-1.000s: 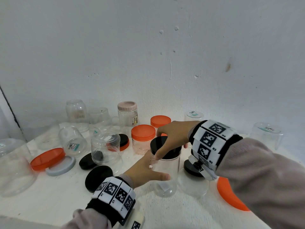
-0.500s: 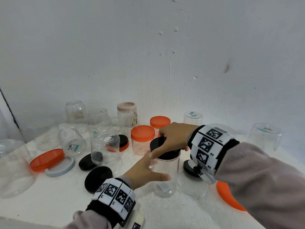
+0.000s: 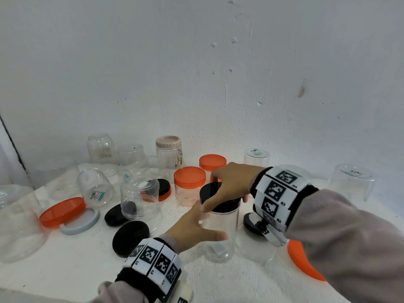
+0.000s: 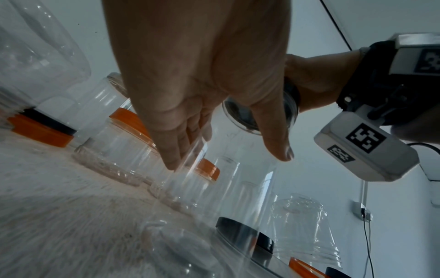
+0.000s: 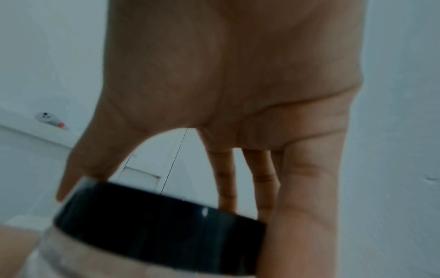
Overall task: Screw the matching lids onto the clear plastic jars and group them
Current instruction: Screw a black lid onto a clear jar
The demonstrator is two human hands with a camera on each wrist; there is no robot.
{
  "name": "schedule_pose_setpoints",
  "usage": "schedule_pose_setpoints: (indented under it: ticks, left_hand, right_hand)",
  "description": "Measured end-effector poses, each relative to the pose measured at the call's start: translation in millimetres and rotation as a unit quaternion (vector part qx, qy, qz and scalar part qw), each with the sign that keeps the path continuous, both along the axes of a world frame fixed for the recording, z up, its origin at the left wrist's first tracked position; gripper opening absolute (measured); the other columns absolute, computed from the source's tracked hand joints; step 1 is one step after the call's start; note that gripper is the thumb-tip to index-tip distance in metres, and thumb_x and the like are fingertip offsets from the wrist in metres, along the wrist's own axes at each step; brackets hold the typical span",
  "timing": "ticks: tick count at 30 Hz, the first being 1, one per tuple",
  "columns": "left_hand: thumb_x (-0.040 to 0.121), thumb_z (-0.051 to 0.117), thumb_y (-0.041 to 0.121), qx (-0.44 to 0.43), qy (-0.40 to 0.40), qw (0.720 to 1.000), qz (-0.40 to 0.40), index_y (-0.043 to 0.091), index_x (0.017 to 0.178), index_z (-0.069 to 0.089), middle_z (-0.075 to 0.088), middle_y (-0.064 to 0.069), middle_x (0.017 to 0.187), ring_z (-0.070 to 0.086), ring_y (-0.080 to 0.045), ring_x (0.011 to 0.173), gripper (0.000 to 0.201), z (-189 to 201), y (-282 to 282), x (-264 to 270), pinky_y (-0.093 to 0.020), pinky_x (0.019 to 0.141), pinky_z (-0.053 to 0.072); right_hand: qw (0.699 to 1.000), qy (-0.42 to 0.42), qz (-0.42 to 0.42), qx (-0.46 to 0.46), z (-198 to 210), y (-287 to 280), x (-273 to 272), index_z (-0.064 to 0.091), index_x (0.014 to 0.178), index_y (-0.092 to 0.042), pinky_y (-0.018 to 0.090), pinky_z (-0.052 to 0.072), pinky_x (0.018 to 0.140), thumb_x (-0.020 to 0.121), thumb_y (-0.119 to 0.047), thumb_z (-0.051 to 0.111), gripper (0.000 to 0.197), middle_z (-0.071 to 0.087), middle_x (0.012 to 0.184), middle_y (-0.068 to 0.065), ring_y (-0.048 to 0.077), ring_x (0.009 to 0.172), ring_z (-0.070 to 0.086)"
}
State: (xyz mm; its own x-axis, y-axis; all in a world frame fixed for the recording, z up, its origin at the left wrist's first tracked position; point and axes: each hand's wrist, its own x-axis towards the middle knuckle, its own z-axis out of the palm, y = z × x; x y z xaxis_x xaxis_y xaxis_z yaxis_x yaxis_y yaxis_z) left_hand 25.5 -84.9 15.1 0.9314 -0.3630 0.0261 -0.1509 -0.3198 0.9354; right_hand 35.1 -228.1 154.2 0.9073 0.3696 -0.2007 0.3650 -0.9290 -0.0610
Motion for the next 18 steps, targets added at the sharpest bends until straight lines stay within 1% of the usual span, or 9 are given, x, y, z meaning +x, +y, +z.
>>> schedule_pose_setpoints:
  ticks: [3, 4, 5, 7, 9, 12, 14, 16, 18]
  left_hand:
    - [0.067, 0.086, 0.030, 0.000, 0.002, 1.000, 0.001, 0.041, 0.145, 0.026, 0.034, 0.018, 0.142, 0.035, -0.013, 0.134, 0.099, -0.1, 0.1, 0.0, -0.032, 0.107, 0.032]
    - [0.067, 0.085, 0.032, 0.005, 0.001, 1.000, 0.000, 0.041, 0.146, 0.025, 0.034, 0.019, 0.143, 0.035, -0.012, 0.134, 0.100, 0.0, 0.0, 0.1, -0.032, 0.107, 0.032]
    - [0.067, 0.085, 0.033, 0.009, -0.001, 1.000, -0.001, 0.042, 0.146, 0.023, 0.034, 0.019, 0.143, 0.035, -0.011, 0.133, 0.101, 0.0, 0.1, 0.1, -0.031, 0.106, 0.033]
    - [0.067, 0.085, 0.033, 0.010, -0.001, 1.000, 0.000, 0.039, 0.146, 0.022, 0.037, 0.017, 0.144, 0.035, -0.011, 0.133, 0.101, -0.2, 0.0, 0.5, -0.029, 0.103, 0.033]
    - [0.068, 0.085, 0.031, 0.006, 0.001, 1.000, 0.001, 0.037, 0.146, 0.021, 0.038, 0.015, 0.144, 0.036, -0.011, 0.133, 0.102, -1.2, 0.1, 0.7, -0.028, 0.102, 0.033]
    - [0.067, 0.086, 0.034, 0.012, -0.005, 1.000, 0.008, 0.036, 0.145, 0.023, 0.039, 0.014, 0.143, 0.036, -0.011, 0.132, 0.100, -1.6, -0.3, 0.3, -0.028, 0.103, 0.033]
    - [0.066, 0.086, 0.037, 0.017, -0.009, 1.000, 0.011, 0.039, 0.142, 0.026, 0.039, 0.015, 0.142, 0.037, -0.012, 0.132, 0.097, -1.4, -0.7, 0.0, -0.031, 0.106, 0.034]
    - [0.066, 0.086, 0.036, 0.018, -0.014, 1.000, 0.013, 0.050, 0.136, 0.028, 0.036, 0.017, 0.141, 0.038, -0.011, 0.130, 0.092, -1.3, -0.6, -0.7, -0.031, 0.105, 0.034]
    - [0.067, 0.086, 0.034, 0.018, -0.017, 1.000, 0.015, 0.056, 0.131, 0.030, 0.035, 0.017, 0.140, 0.038, -0.011, 0.129, 0.088, -0.7, -0.6, -1.6, -0.030, 0.104, 0.034]
  right_hand:
    - [1.000, -0.001, -0.004, -0.019, -0.8, 0.2, -1.4, 0.052, 0.121, -0.022, 0.023, 0.041, 0.054, 0.066, -0.078, 0.061, 0.080, 0.057, 0.102, -0.005, 0.007, 0.062, 0.054]
    - [1.000, 0.013, -0.002, -0.016, 0.8, -0.2, -0.6, 0.050, 0.126, -0.023, 0.024, 0.045, 0.062, 0.065, -0.077, 0.063, 0.082, 0.057, 0.112, -0.004, 0.009, 0.074, 0.058]
    - [1.000, 0.029, 0.005, -0.011, 3.0, -0.7, 0.7, 0.045, 0.134, -0.026, 0.028, 0.049, 0.074, 0.065, -0.073, 0.067, 0.085, 0.053, 0.124, -0.005, 0.012, 0.093, 0.058]
    - [0.998, 0.050, 0.021, -0.011, 7.4, -0.7, 2.3, 0.036, 0.142, -0.034, 0.039, 0.045, 0.098, 0.066, -0.060, 0.075, 0.089, 0.042, 0.141, -0.007, 0.017, 0.123, 0.046]
    - [0.998, 0.054, 0.034, -0.014, 9.8, 0.9, 1.6, 0.037, 0.141, -0.039, 0.041, 0.041, 0.103, 0.067, -0.052, 0.078, 0.085, 0.039, 0.143, -0.011, 0.016, 0.129, 0.041]
    - [0.998, 0.039, 0.039, -0.012, 9.1, 1.9, 1.6, 0.046, 0.137, -0.035, 0.037, 0.047, 0.095, 0.067, -0.052, 0.078, 0.079, 0.046, 0.136, -0.009, 0.015, 0.117, 0.049]
    - [0.999, 0.029, 0.021, -0.009, 6.9, 2.7, -0.4, 0.052, 0.130, -0.029, 0.027, 0.050, 0.073, 0.068, -0.060, 0.074, 0.073, 0.055, 0.124, -0.004, 0.012, 0.088, 0.058]
    - [1.000, -0.002, 0.001, -0.018, 3.4, 4.7, -3.2, 0.056, 0.120, -0.021, 0.022, 0.041, 0.053, 0.069, -0.070, 0.066, 0.072, 0.060, 0.111, -0.001, 0.008, 0.060, 0.053]
    - [0.999, -0.024, -0.006, -0.024, 1.5, 4.8, -4.2, 0.056, 0.118, -0.019, 0.022, 0.038, 0.050, 0.071, -0.075, 0.060, 0.073, 0.060, 0.108, 0.000, 0.007, 0.058, 0.051]
